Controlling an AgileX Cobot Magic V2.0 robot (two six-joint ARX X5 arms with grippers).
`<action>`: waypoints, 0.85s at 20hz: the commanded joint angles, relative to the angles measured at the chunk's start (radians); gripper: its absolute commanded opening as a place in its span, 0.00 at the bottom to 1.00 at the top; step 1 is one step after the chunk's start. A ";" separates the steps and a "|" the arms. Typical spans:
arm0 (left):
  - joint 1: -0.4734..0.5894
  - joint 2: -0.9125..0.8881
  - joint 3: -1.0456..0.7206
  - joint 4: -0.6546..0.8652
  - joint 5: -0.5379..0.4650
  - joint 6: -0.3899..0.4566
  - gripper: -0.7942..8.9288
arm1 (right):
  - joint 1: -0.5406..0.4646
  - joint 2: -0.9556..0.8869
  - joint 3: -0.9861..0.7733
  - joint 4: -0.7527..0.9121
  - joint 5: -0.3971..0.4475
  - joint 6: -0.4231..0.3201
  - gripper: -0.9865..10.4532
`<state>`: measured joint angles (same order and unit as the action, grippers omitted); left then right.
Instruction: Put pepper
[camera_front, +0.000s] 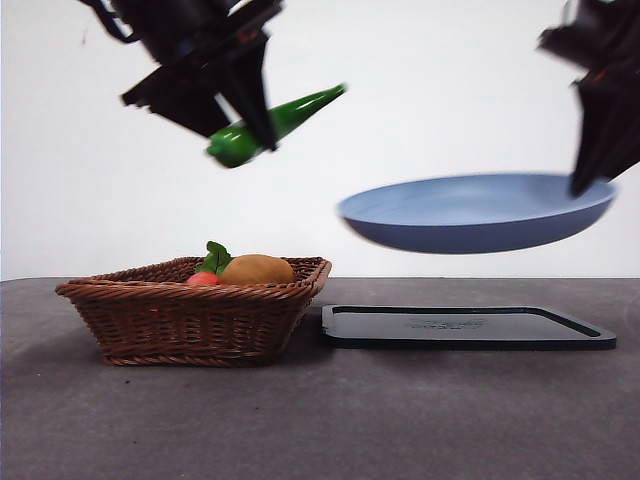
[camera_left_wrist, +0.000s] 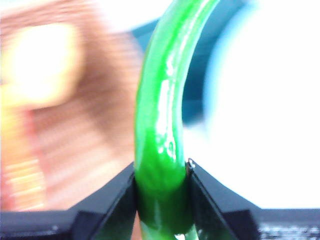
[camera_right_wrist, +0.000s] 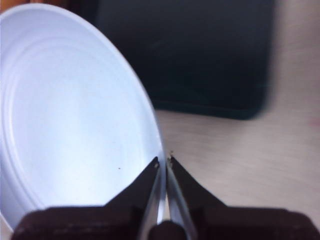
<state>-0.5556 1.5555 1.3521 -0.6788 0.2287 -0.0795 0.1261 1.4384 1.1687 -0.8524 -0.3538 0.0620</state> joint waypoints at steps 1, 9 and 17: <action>-0.068 0.025 0.018 0.008 0.037 -0.006 0.21 | 0.039 0.053 0.018 0.047 -0.056 0.066 0.09; -0.179 0.135 0.018 0.031 -0.045 0.024 0.21 | 0.146 0.082 0.018 0.061 -0.067 0.098 0.09; -0.180 0.176 0.018 0.019 -0.045 0.027 0.32 | 0.162 0.082 0.018 0.043 -0.066 0.103 0.09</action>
<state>-0.7254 1.7111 1.3529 -0.6682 0.1856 -0.0631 0.2813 1.5036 1.1687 -0.8169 -0.4110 0.1543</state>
